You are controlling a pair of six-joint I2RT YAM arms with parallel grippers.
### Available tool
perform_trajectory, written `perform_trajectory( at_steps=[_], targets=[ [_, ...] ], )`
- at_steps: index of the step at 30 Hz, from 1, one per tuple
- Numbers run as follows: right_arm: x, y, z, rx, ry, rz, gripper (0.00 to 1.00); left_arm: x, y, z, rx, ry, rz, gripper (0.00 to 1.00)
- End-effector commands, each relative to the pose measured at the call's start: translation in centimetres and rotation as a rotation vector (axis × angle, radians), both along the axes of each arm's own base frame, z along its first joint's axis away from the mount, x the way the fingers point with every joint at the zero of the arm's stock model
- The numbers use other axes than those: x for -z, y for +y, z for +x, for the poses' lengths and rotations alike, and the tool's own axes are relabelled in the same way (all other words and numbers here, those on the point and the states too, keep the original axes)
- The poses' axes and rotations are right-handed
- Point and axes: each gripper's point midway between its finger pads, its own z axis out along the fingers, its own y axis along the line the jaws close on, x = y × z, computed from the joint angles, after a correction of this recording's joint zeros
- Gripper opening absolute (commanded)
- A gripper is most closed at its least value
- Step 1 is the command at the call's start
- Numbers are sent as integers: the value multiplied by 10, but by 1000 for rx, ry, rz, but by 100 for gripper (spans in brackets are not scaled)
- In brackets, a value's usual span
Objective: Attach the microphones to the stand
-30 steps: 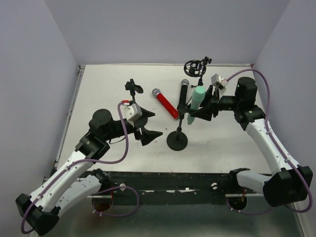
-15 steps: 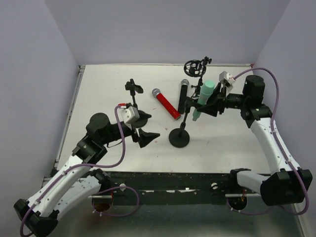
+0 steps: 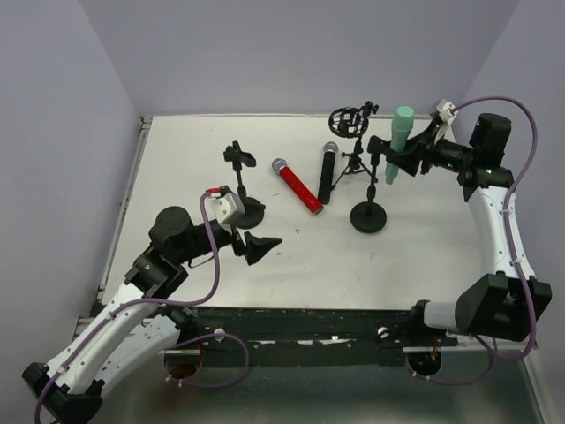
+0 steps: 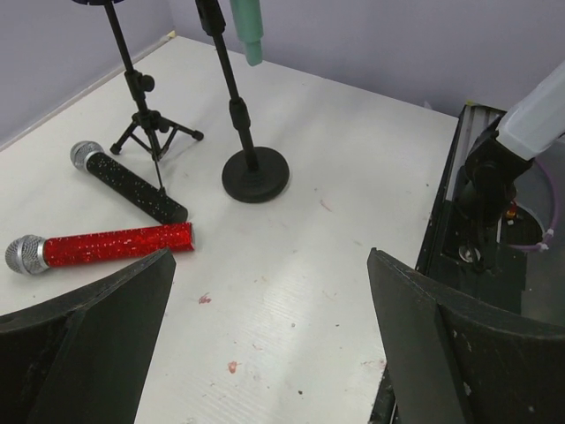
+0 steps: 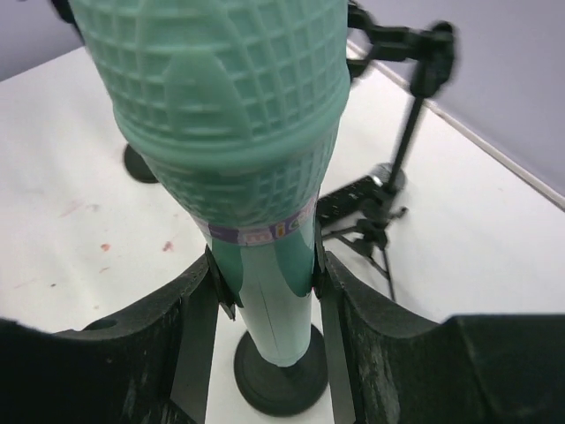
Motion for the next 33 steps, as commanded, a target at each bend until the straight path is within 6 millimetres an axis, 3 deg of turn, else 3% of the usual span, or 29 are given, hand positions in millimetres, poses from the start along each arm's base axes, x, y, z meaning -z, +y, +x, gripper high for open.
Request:
perform_trajectory(
  at_steps=[1,7,13,22,27,33],
  targets=[
    [-14,-50,39,144,-82,-28,35,10,8,5,-54,2,21,98],
    [-20,-96,68,253,-136,-23,36,9,11,7,-74,-8,17,98],
    [-21,-121,85,312,-146,-12,36,10,13,8,-90,-8,19,98],
    [-13,-120,88,291,-114,10,42,8,15,8,-99,-18,15,98],
    [-7,-112,79,243,-79,40,67,7,15,8,-101,-21,13,98],
    [1,-113,77,267,-58,38,81,6,16,7,-101,-23,7,98]
  ],
)
